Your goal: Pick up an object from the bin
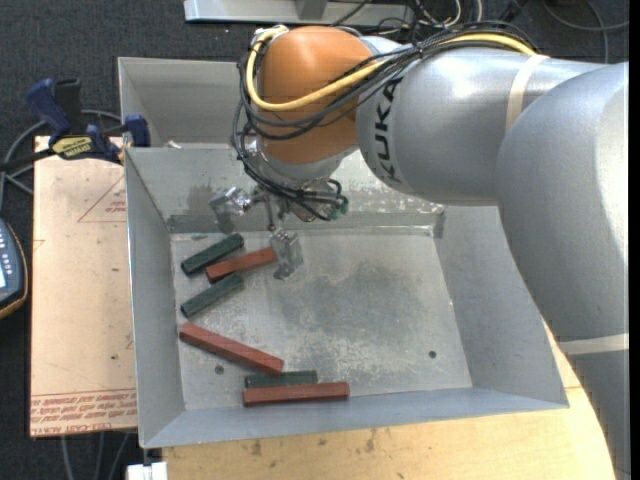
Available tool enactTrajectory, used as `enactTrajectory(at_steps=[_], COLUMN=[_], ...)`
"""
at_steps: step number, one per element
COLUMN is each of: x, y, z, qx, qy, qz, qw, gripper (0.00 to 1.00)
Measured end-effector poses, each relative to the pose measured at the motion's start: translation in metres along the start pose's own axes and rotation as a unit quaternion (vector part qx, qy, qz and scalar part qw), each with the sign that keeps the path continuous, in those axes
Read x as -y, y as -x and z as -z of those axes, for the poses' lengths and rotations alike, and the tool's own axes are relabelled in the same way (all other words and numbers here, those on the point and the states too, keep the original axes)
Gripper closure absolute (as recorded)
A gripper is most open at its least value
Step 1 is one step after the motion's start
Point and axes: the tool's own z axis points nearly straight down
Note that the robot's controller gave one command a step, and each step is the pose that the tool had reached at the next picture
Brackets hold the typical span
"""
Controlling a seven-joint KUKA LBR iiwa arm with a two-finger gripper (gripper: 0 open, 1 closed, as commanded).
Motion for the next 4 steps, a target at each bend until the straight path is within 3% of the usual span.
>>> enactTrajectory(at_steps=[1,2,3,4], x=[-0.013,-0.011,-0.049,-0.069], y=[0.012,0.014,0.025,0.033], z=[-0.087,-0.081,-0.006,0.055], qx=[-0.0036,0.0001,0.0031,0.0035], qy=[0.002,0.001,0.0,0.0], qz=[0.031,0.03,-0.081,-0.108], qw=[0.9995,0.9995,0.9967,0.9941], gripper=[0.0,1.0,1.0,1.0])
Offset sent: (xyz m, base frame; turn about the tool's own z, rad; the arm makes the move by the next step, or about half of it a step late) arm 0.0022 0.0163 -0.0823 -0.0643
